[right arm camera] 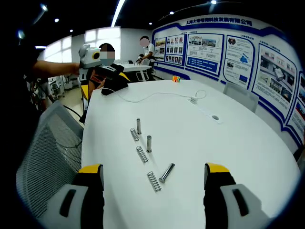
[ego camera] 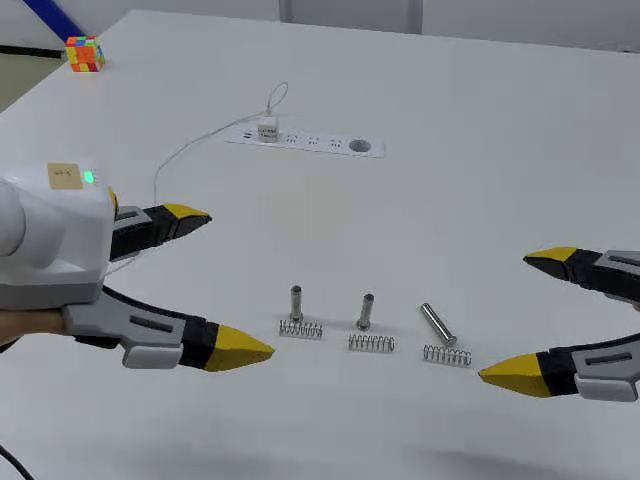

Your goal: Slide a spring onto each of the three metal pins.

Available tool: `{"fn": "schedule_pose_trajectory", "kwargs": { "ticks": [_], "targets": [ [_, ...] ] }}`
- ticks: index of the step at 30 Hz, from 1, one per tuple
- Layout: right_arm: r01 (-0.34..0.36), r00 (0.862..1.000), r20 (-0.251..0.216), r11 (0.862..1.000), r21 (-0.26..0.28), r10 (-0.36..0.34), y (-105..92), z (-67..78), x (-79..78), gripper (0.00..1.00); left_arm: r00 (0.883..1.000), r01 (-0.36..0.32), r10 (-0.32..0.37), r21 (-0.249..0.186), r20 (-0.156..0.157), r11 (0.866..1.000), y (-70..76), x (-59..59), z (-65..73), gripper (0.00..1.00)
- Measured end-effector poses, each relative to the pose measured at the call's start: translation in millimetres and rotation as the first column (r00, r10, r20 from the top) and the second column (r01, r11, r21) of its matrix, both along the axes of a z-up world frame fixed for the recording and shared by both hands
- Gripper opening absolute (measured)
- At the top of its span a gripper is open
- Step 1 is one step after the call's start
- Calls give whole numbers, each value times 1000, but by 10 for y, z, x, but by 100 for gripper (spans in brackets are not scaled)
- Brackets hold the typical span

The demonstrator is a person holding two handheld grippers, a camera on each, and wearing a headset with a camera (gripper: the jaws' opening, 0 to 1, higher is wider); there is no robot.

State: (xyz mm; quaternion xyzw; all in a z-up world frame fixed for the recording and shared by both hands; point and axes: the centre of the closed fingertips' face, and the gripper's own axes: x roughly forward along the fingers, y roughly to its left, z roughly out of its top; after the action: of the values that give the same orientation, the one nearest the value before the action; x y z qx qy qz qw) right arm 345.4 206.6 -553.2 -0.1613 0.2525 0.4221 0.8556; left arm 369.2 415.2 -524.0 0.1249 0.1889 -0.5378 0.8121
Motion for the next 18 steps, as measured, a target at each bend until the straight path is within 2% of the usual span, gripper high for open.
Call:
{"fn": "schedule_pose_trajectory", "kwargs": {
  "ticks": [10,18],
  "targets": [
    [13,1000,3,1000,-1,-13,-24,-6,-7,88,1000,-2,2,3,-2,1000,6,8,-5,100],
    [14,1000,-6,1000,13,-14,-25,-20,-17,87,1000,1,-1,-20,-6,1000,-39,26,42,100]
  ]
}}
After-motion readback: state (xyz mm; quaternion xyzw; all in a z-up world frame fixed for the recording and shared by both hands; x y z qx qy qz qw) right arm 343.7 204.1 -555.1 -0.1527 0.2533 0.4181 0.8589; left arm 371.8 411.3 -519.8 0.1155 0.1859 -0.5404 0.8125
